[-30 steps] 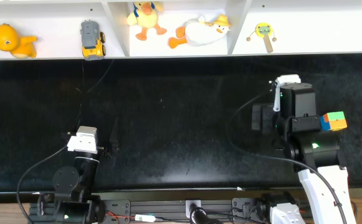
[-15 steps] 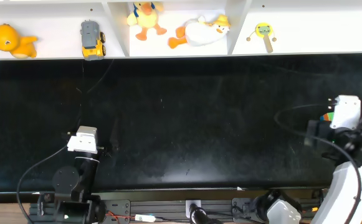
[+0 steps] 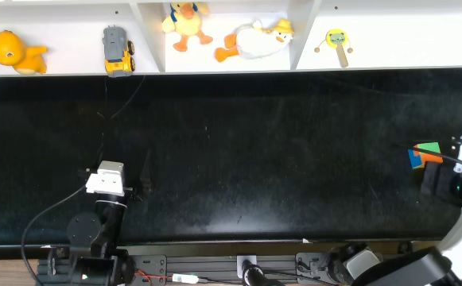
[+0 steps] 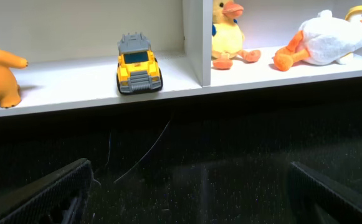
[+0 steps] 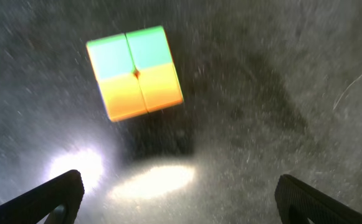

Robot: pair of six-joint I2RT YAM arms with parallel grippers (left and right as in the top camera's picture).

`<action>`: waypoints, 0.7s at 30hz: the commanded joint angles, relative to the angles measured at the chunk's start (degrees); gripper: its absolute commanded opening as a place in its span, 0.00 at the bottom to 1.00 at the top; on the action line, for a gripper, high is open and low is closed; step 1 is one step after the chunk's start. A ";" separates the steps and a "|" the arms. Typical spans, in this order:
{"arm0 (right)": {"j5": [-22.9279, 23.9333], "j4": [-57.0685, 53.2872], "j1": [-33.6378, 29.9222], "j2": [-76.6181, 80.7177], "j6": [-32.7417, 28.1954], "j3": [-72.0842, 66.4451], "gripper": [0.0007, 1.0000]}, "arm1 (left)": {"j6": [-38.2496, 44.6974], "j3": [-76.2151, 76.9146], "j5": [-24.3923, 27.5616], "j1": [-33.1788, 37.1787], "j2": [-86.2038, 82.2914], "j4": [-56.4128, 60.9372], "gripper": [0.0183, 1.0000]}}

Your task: Store Toys

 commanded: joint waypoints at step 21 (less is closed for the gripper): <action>-4.55 11.85 8.22 13.86 3.06 0.02 0.97 | 1.09 -0.07 -0.50 -0.31 -0.61 -0.31 1.00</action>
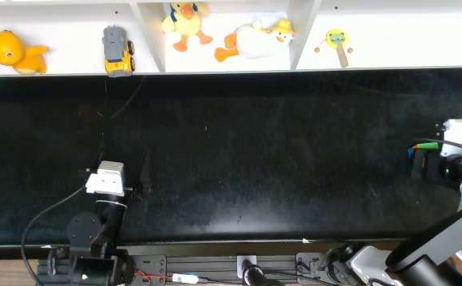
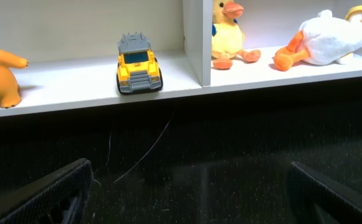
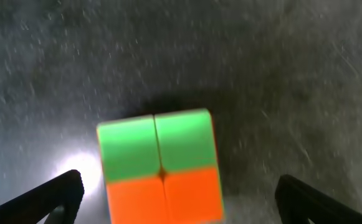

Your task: Store Toys

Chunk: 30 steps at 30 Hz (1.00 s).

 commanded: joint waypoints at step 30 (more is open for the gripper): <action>2.23 -1.36 6.05 2.19 15.61 2.16 0.48 | 1.11 -0.07 -0.50 -0.31 -0.59 -0.31 1.00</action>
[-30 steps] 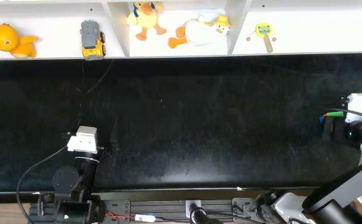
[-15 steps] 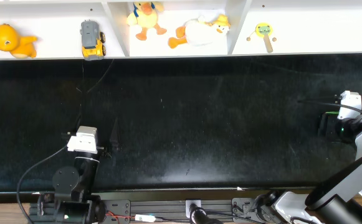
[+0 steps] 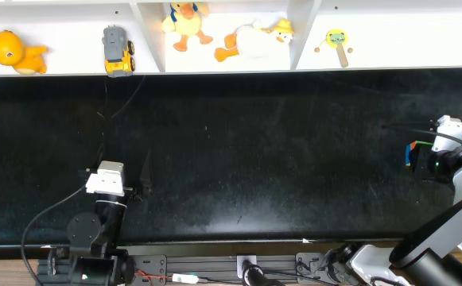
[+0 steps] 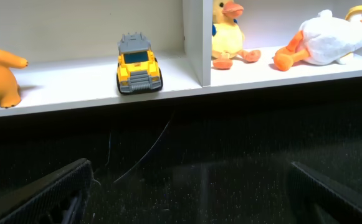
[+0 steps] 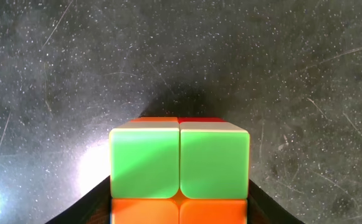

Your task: Store Toys

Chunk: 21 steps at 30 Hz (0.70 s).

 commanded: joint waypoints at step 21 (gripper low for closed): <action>-1.49 -3.98 11.93 0.31 18.75 23.96 0.48 | 1.09 -0.07 -0.50 -0.31 -0.59 -0.31 1.00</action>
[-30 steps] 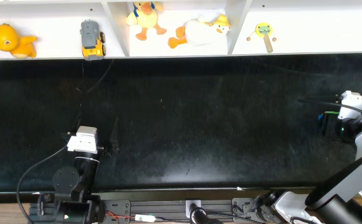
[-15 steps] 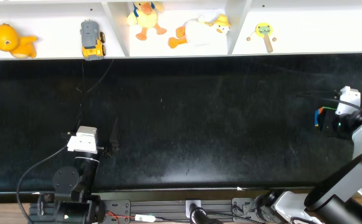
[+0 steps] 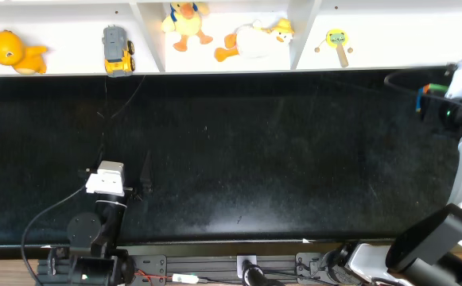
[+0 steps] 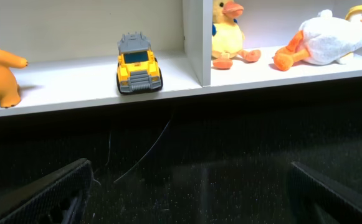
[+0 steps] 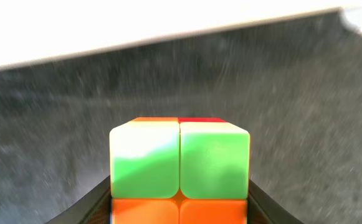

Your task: Store Toys

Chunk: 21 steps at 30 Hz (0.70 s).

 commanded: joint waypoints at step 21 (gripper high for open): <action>-2.40 -6.73 9.35 22.34 7.23 31.34 0.48 | 1.11 -0.07 -0.50 -0.31 -0.59 -0.31 1.00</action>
